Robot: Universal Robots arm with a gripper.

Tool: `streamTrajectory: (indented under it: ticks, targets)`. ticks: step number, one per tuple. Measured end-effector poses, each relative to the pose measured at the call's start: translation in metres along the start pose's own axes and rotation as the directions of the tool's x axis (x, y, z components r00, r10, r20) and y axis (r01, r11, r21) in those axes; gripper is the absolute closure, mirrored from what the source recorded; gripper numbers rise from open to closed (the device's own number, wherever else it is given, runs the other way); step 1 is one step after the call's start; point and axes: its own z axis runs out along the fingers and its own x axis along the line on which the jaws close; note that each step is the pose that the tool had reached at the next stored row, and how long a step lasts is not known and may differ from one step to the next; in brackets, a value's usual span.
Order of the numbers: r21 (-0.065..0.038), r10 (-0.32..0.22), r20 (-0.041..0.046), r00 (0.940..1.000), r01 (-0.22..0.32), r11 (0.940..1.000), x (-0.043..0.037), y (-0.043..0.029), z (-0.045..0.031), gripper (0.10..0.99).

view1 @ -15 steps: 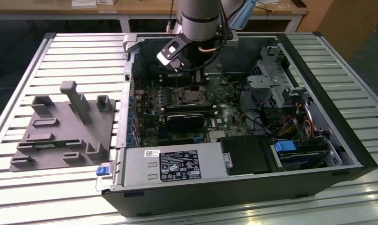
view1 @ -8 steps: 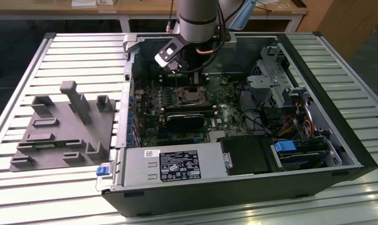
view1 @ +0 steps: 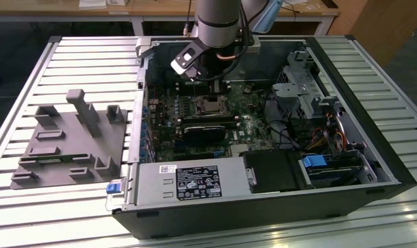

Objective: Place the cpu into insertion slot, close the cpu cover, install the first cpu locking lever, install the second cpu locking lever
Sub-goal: 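Close the cpu cover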

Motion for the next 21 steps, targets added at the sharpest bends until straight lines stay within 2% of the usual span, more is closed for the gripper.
streamTrajectory:
  ticks: [3,6,11,16,21]
  targets:
    - [0.001,-0.054,-0.0014,0.9985,0.054,0.9985,0.0,0.0,0.0004,0.98]
    - [0.001,-0.109,-0.0028,0.994,0.109,0.994,0.0,0.0,0.0007,0.98]
    - [0.002,-0.198,-0.0055,0.9802,0.198,0.9802,0.0,0.0,0.001,0.98]
    - [0.003,-0.287,-0.0081,0.9579,0.287,0.958,0.0,0.0,0.0011,0.98]
    - [0.004,-0.372,-0.0108,0.9281,0.372,0.9281,0.0,0.0,0.0012,0.98]
